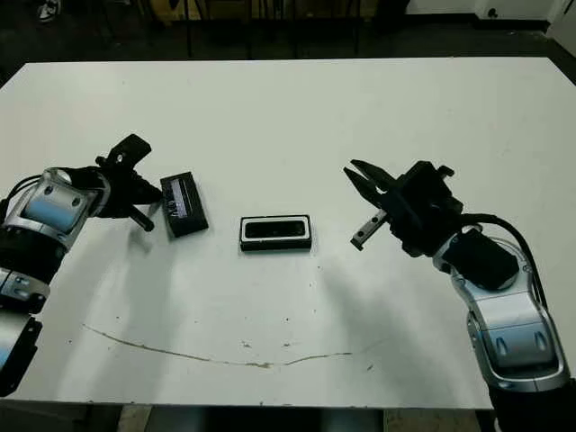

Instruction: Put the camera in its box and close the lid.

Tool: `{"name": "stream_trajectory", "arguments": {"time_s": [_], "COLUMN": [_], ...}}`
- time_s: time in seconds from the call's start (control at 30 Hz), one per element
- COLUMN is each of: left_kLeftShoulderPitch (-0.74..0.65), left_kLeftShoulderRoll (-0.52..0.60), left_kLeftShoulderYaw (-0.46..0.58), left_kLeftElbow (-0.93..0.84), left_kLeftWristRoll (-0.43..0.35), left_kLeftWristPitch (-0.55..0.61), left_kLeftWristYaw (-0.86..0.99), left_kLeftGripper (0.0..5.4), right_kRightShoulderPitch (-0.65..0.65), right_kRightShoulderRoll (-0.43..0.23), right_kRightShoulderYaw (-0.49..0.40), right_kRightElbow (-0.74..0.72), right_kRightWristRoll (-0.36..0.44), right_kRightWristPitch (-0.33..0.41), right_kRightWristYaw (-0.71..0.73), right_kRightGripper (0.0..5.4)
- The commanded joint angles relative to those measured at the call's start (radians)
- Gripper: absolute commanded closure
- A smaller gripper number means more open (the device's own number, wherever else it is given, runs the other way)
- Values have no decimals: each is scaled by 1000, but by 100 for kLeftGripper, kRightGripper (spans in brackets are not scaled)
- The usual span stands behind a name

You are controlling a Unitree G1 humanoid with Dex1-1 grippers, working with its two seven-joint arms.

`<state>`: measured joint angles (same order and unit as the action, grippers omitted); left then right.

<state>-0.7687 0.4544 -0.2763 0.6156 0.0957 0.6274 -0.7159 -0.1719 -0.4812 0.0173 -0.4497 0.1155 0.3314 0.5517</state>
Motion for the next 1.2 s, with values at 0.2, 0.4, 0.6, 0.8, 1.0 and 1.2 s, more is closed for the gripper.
{"name": "stream_trajectory", "arguments": {"time_s": [0.2, 0.4, 0.6, 0.8, 1.0, 1.2], "left_kLeftShoulderPitch": [-23, -75, -155, -209, -236, -240], "left_kLeftShoulderRoll": [-11, -11, -26, -68, -95, -102], "left_kLeftShoulderYaw": [-31, -50, -72, -17, -32, -32], "left_kLeftElbow": [75, 163, 261, 337, 362, 381], "left_kLeftWristRoll": [35, 53, 98, 62, 83, 98], "left_kLeftWristPitch": [-68, -153, -205, -210, -233, -258], "left_kLeftWristYaw": [-35, -121, -154, -168, -172, -171], "left_kLeftGripper": [540, 540, 540, 540, 540, 540], "right_kRightShoulderPitch": [22, 24, 25, 23, 19, 21], "right_kRightShoulderRoll": [-17, -15, -11, -13, -17, -19], "right_kRightShoulderYaw": [5, 8, 12, 2, 0, 4], "right_kRightElbow": [11, 15, 24, 22, 28, 17], "right_kRightWristRoll": [0, 0, 0, 15, 22, 15], "right_kRightWristPitch": [-3, -7, -19, -4, -8, 2], "right_kRightWristYaw": [10, 10, 13, 14, 23, 18], "right_kRightGripper": [539, 539, 539, 539, 539, 539]}}
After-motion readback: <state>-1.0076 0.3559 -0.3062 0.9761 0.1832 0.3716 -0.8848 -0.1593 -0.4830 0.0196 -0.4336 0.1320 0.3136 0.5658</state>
